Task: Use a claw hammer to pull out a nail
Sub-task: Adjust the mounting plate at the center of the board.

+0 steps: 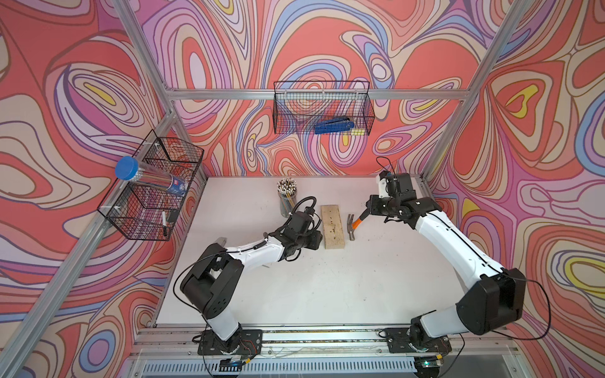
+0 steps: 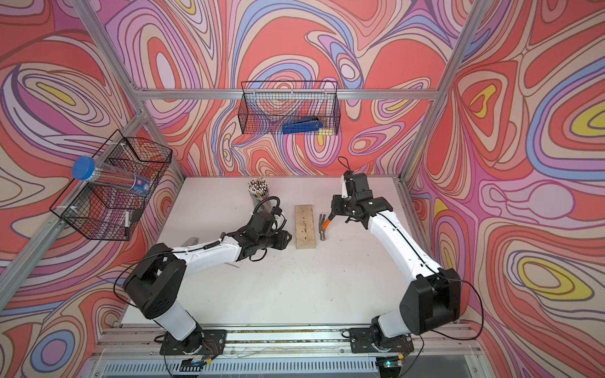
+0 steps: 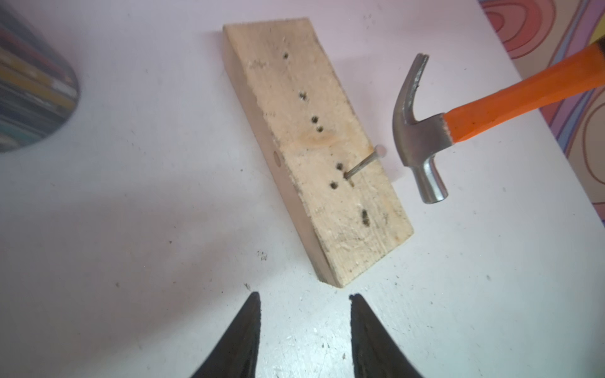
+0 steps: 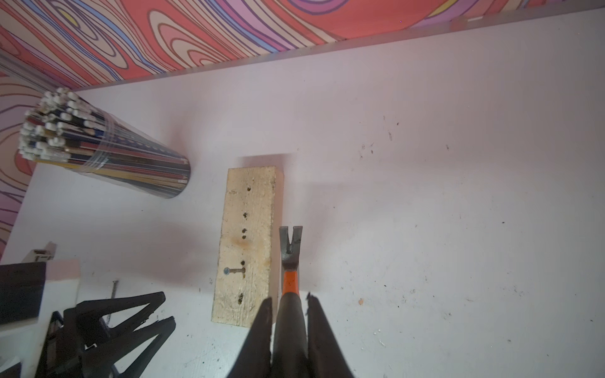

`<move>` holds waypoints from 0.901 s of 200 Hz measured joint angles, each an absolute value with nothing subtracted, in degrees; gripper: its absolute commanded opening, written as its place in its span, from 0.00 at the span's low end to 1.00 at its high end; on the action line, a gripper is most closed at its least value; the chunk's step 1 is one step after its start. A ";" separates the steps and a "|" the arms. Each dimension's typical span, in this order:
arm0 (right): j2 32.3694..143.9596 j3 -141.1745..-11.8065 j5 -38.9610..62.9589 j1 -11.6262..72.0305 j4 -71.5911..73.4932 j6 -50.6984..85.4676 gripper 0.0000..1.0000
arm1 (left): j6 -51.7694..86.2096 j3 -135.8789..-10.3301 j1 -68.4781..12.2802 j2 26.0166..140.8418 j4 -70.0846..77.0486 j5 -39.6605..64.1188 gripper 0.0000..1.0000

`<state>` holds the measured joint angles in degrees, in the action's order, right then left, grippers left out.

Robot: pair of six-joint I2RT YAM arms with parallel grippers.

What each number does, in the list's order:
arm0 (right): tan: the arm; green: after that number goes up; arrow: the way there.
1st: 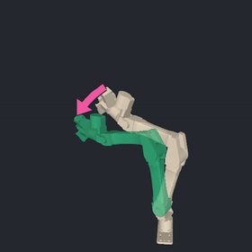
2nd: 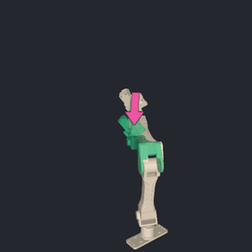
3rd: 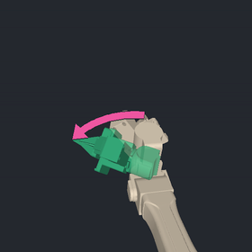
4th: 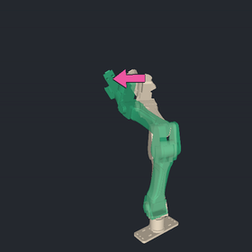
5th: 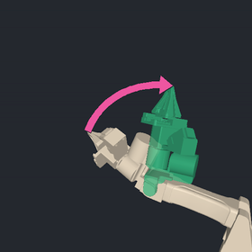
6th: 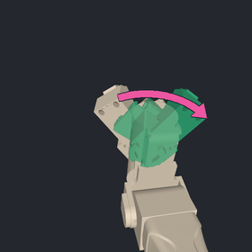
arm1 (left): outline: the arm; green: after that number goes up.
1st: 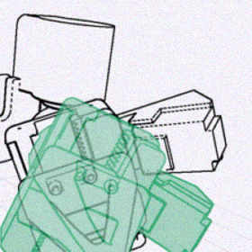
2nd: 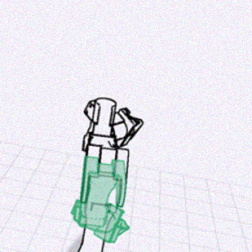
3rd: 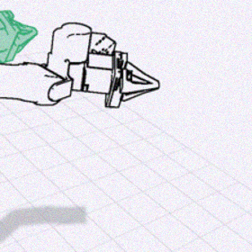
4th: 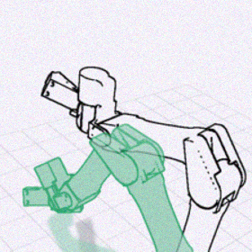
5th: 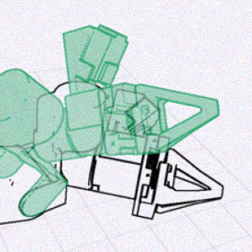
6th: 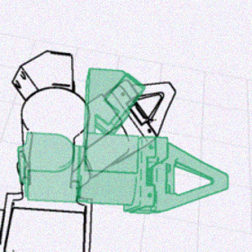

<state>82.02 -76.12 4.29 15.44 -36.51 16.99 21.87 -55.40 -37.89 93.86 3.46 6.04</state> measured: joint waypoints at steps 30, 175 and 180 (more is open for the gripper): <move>76.99 -75.66 6.63 15.44 -36.32 16.95 0.00 | 17.08 -55.57 -37.89 89.69 3.27 3.88 1.00; 69.54 -70.74 27.57 14.11 -26.00 20.97 0.00 | 29.87 -50.65 -26.20 82.15 7.68 16.86 0.80; 69.54 -70.67 28.29 13.78 -25.58 21.50 0.00 | 30.41 -50.04 -26.17 81.62 8.82 18.28 0.79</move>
<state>69.54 -70.67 28.29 13.78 -25.58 21.50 30.41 -50.04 -26.17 81.62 8.82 18.28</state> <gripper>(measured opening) 0.191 0.805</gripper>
